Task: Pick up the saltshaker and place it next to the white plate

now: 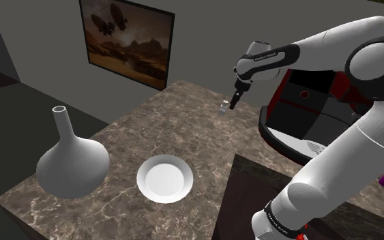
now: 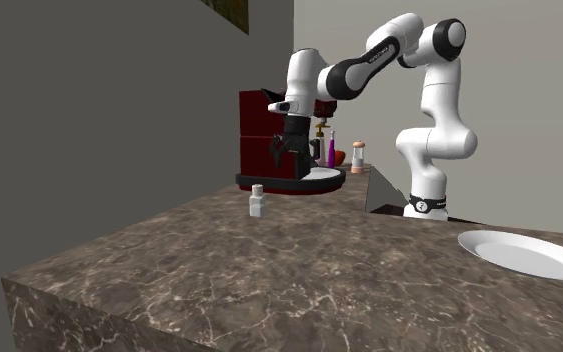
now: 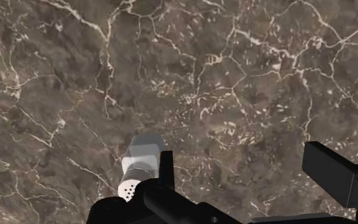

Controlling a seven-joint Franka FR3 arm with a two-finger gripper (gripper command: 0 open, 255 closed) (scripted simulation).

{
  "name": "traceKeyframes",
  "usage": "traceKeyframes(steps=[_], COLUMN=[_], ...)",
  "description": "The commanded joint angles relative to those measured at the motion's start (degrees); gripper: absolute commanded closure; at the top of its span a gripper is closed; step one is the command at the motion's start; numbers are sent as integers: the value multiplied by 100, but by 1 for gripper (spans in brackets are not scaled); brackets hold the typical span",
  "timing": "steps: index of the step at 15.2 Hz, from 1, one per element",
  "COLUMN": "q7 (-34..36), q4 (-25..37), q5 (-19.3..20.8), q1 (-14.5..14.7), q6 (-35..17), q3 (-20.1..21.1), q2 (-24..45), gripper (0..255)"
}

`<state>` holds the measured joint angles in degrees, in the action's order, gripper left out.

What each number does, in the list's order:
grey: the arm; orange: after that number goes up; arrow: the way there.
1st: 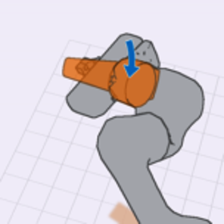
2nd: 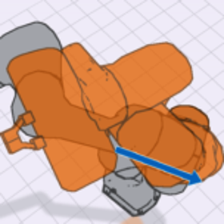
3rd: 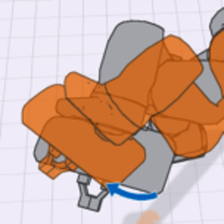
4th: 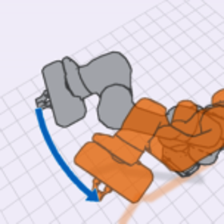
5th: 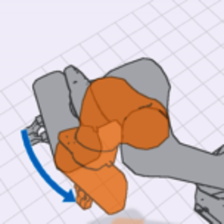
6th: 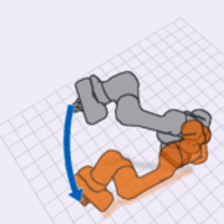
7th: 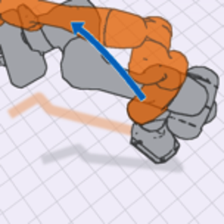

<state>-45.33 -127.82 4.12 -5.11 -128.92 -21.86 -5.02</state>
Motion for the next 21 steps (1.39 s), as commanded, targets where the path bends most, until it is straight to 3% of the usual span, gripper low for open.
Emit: traceKeyframes(steps=[1,7,15,21], q7=[-396,-1421,-1584,-1584], q4=[338,1386,1311,1311], q5=[-289,-1147,-1396,-1395], q1=[-17,-303,-385,-386], q6=[-188,-427,-879,-879], q3=[-103,-113,-21,-20], q2=[485,1735,2147,2147], gripper=[0,0,0,0])
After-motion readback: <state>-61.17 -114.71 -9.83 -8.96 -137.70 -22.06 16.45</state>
